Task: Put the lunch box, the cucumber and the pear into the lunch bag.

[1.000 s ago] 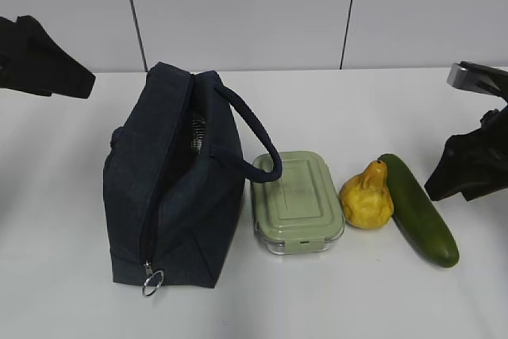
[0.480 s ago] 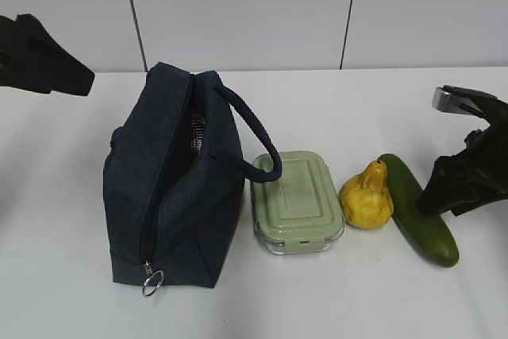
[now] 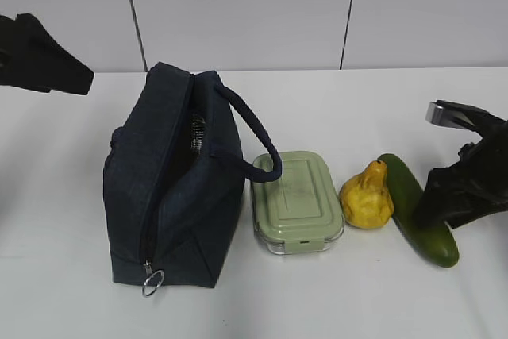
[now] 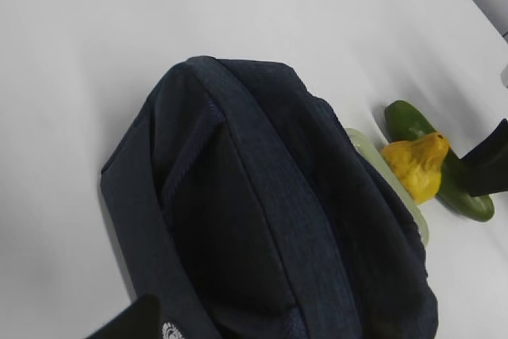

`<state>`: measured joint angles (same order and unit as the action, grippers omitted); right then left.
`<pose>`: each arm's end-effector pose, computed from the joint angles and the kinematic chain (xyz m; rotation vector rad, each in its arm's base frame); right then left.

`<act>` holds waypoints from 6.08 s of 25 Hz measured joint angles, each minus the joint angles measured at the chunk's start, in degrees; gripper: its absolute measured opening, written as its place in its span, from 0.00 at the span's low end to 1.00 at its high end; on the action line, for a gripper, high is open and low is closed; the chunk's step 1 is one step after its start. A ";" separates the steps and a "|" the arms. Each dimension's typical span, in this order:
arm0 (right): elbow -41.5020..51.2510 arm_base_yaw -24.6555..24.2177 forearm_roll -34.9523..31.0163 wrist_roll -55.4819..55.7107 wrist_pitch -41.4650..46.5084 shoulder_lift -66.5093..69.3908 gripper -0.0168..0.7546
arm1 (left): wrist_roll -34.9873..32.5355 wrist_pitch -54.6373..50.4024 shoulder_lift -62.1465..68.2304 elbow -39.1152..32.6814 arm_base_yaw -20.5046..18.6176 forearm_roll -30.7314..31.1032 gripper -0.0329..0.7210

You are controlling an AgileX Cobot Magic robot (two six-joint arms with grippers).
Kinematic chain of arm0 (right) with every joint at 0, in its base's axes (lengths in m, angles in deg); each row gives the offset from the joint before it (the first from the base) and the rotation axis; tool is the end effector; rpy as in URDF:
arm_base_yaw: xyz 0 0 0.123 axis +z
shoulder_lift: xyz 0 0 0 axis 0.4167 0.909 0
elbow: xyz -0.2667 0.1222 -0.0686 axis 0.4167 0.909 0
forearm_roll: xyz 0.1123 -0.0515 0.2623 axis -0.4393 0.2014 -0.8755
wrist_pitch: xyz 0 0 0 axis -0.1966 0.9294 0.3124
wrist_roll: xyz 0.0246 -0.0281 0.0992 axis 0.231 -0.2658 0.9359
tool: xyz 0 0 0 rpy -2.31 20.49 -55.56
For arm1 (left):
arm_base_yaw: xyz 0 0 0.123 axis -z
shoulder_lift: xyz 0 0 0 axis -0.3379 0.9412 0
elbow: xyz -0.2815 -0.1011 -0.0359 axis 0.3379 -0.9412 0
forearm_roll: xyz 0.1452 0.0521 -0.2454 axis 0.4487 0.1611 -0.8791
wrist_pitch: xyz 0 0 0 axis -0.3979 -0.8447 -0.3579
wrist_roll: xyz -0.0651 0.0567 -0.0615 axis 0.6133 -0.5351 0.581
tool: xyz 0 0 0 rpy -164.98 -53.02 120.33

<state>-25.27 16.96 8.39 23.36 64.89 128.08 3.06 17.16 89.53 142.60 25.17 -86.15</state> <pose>0.3596 -0.0039 0.1212 -0.4318 2.9134 0.6093 0.2956 -0.0807 0.3211 0.5238 2.4174 -0.6203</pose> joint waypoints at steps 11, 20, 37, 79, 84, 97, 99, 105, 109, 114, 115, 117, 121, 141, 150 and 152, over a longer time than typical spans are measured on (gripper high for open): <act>-0.10 0.74 -1.37 0.00 1.55 2.17 0.74 | 0.00 0.13 0.00 0.00 0.00 0.28 0.64; -0.22 3.19 1.98 1.99 1.51 2.80 0.44 | 0.00 0.24 0.00 0.00 0.00 0.86 0.64; -0.35 3.31 4.09 11.06 -1.78 1.18 0.41 | 2.87 -6.65 0.00 -2.26 3.02 0.33 0.63; -0.16 35.06 -66.06 -21.21 -12.50 -11.25 0.40 | 10.33 8.20 7.91 -5.14 11.60 8.41 0.04; -0.34 35.71 -68.98 -22.56 -12.24 -8.01 0.40 | 10.33 8.39 7.91 -5.14 11.60 8.30 0.04; -0.93 37.11 -46.56 -7.75 -17.03 -5.18 0.40 | 10.11 9.01 7.91 -5.14 11.60 7.29 0.04; -0.93 37.16 -44.96 -7.04 -17.02 -4.29 0.40 | 9.97 9.01 7.91 -5.14 11.60 6.90 0.04; -1.06 37.16 -43.86 -6.96 -13.03 -1.29 0.52 | 9.81 9.01 7.91 -5.14 11.64 6.68 0.04; -1.53 37.16 -43.76 -6.96 -11.98 -0.96 0.64 | 9.81 8.97 7.91 -5.14 11.64 6.68 0.04; -4.40 37.16 -42.96 -6.82 -9.65 -0.96 0.65 | 9.76 8.97 7.91 -5.14 11.64 6.68 0.04; -5.34 37.16 -42.97 -6.82 -9.09 -0.96 0.65 | 9.76 8.97 7.91 -5.14 11.64 6.68 0.04; -6.73 37.16 -42.46 -6.78 -7.89 -0.96 0.62 | 9.76 8.97 7.91 -5.14 11.64 6.68 0.04; -8.87 35.72 -36.78 -5.12 -7.17 -3.44 0.57 | 9.76 8.97 7.91 -5.14 11.64 6.68 0.04; -9.30 33.10 -7.68 2.12 -16.28 -16.56 0.28 | 9.76 8.57 7.91 -5.14 11.66 6.73 0.04; -9.30 32.82 6.77 15.66 -20.56 -16.56 0.37 | 9.76 8.57 7.91 -5.14 11.66 6.68 0.04; -9.30 32.82 18.60 25.51 -20.56 -16.56 0.41 | 9.76 8.56 7.91 -5.14 11.66 6.68 0.04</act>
<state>-34.57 49.78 27.00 48.87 44.33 111.52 12.81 25.72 97.44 137.46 36.83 -79.47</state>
